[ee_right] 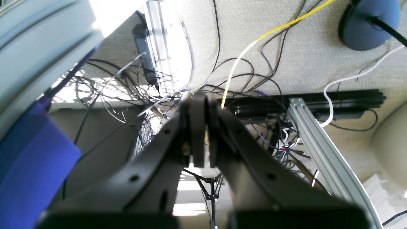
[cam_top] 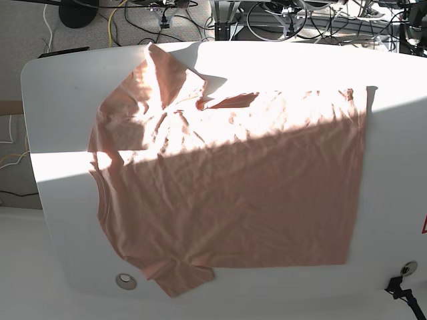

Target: Fold the T-shirt properly

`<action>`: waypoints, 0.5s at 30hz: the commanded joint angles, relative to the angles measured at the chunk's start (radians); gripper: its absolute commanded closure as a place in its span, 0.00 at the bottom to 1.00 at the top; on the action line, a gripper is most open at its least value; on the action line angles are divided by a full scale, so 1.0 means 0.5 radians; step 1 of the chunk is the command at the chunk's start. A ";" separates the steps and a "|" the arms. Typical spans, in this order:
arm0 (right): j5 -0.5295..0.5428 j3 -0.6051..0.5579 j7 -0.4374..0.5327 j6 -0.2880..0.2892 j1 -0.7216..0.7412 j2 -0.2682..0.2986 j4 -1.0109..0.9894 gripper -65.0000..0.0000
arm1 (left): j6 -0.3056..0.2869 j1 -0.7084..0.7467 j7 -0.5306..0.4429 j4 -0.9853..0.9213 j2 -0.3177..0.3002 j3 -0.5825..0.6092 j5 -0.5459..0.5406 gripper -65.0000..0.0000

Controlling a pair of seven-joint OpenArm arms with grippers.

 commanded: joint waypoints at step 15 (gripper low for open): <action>0.001 0.005 0.015 0.029 -0.016 0.012 0.002 1.00 | -0.014 0.028 0.004 0.017 -0.014 0.003 -0.005 0.99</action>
